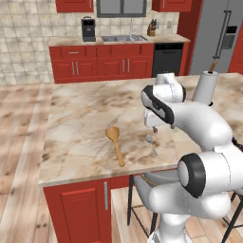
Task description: Pick up the metallic utensils from the counter and place them in the open drawer. Make sure not to pick up any wooden utensils.
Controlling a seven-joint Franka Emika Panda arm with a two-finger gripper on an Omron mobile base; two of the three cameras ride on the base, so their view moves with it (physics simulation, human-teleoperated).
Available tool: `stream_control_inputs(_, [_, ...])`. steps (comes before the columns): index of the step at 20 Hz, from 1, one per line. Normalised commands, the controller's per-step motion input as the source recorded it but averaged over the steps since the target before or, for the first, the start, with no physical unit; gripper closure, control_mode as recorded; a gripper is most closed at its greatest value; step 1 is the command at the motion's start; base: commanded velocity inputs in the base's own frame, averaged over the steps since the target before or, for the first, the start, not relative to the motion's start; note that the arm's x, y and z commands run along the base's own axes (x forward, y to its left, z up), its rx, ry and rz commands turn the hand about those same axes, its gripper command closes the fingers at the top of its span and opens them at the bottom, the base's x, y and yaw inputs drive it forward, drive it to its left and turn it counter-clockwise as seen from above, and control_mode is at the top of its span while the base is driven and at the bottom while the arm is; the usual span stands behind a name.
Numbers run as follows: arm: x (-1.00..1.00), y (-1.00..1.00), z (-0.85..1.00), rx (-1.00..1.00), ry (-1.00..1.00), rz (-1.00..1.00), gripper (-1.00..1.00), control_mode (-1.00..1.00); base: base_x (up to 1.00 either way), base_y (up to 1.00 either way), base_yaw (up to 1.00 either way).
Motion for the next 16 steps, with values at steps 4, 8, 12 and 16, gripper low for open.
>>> stream_control_inputs(4, [0.69,0.0,-0.3,0.01,0.0,0.04,-1.0,-1.0,0.0,0.0,0.0])
stream_control_inputs(8, [0.68,0.0,-0.34,0.04,0.0,0.06,-1.0,-1.0,0.0,0.0,0.0])
stream_control_inputs(12, [0.73,0.0,-0.47,0.04,0.0,0.09,-1.0,-1.0,0.0,0.0,0.0])
stream_control_inputs(16, [0.54,0.0,-0.56,0.03,0.0,0.1,-1.0,-1.0,0.0,0.0,0.0])
